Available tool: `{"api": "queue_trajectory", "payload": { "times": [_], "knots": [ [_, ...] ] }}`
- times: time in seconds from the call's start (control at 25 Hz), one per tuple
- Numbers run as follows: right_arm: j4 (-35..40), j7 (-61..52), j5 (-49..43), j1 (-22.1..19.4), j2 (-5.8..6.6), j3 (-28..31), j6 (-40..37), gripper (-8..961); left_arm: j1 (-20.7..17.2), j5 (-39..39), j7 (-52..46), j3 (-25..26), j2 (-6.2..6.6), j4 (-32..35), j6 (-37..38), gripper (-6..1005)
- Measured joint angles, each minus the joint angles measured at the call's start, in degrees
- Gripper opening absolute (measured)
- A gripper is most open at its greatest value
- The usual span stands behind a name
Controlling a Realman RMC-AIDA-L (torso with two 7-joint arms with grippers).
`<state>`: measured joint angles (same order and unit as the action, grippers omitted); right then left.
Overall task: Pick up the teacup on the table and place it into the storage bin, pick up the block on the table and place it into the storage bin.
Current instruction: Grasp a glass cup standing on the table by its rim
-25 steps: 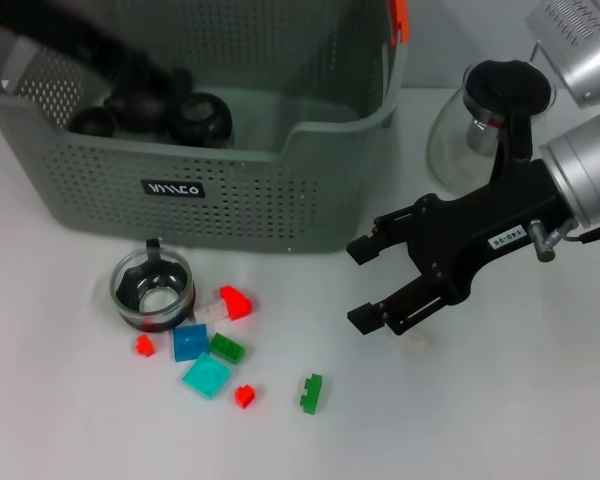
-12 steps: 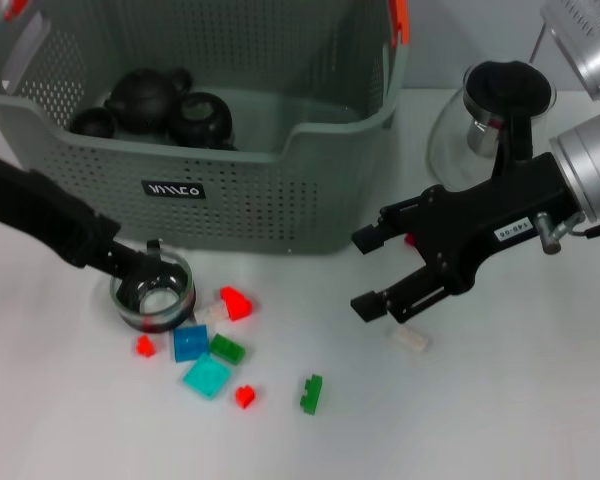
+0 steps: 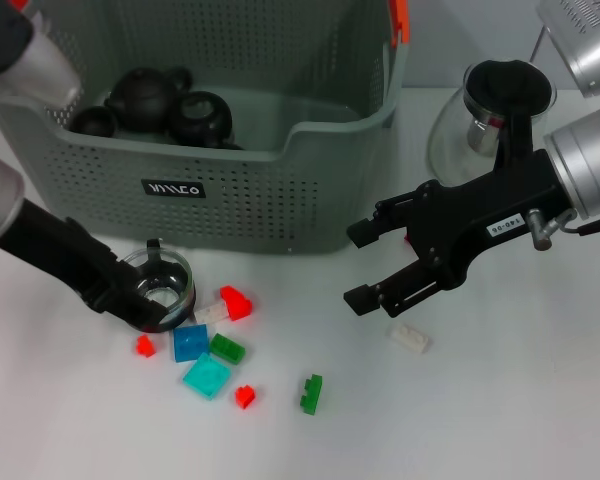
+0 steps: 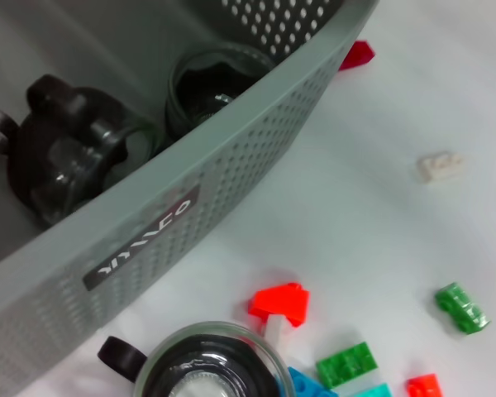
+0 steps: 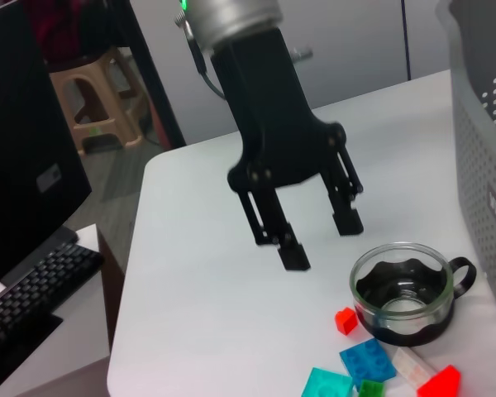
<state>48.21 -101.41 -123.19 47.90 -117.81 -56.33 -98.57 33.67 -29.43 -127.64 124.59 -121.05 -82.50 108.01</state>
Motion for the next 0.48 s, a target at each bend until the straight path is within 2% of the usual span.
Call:
{"api": "queue_trajectory", "payload": {
  "times": [0.12,0.48],
  "knots": [
    [-0.5,-0.1,0.0,0.0,-0.04,0.0,0.6,945,0.1,0.3,0.7,-2.3,-0.01,1.4,-2.5,684],
    [-1.3,0.1,0.1,-0.4,0.05,0.0,1.8,944,2.0,1.8,1.2,-4.2,-0.09,3.6,-3.6,687]
  ]
}}
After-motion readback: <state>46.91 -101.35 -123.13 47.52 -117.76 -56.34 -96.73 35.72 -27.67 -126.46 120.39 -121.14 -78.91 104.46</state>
